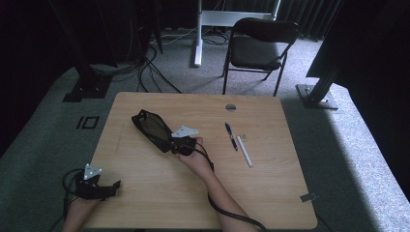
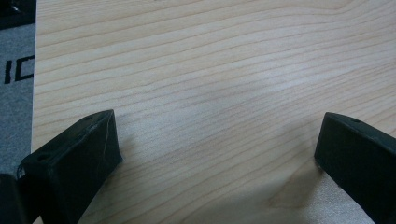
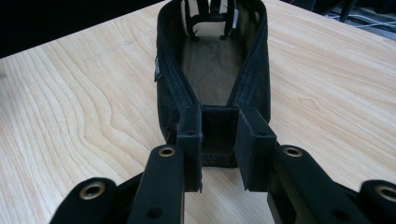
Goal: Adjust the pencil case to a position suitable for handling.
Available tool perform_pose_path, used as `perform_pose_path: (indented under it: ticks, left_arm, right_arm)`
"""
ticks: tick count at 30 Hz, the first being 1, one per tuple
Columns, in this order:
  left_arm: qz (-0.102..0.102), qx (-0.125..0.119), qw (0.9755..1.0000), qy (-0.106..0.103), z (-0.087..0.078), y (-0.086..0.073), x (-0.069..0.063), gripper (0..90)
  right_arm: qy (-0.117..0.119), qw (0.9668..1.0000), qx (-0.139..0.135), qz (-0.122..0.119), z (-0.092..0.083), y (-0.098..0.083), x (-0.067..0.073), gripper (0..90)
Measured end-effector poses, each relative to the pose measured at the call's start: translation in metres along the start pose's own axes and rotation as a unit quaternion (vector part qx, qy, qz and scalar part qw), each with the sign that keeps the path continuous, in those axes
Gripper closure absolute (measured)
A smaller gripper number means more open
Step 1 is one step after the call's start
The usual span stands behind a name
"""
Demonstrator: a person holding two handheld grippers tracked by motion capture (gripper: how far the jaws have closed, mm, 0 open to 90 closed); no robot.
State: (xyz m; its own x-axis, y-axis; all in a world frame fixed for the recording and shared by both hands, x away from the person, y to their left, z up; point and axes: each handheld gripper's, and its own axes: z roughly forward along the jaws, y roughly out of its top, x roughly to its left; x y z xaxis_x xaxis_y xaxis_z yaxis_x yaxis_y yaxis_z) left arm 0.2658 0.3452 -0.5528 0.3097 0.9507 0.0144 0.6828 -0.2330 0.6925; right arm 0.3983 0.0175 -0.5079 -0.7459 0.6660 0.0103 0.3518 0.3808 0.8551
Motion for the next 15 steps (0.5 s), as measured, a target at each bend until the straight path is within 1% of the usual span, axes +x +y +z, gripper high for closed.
perform_pose_path:
  ticks: [1,9,15]
  left_arm:
    - [0.000,0.000,1.0000,0.000,0.000,0.000,0.000,0.3]
    - [0.000,0.000,1.0000,0.000,0.000,0.000,0.000,0.2]
    - [0.000,0.000,1.0000,0.000,0.000,0.000,0.000,0.3]
  right_arm:
    - [0.000,1.0000,0.001,-0.004,-0.001,-0.001,-0.001,73.1]
    - [0.004,1.0000,0.002,-0.002,-0.016,-0.010,-0.005,73.2]
    - [0.002,1.0000,0.001,-0.001,-0.026,-0.016,-0.009,73.2]
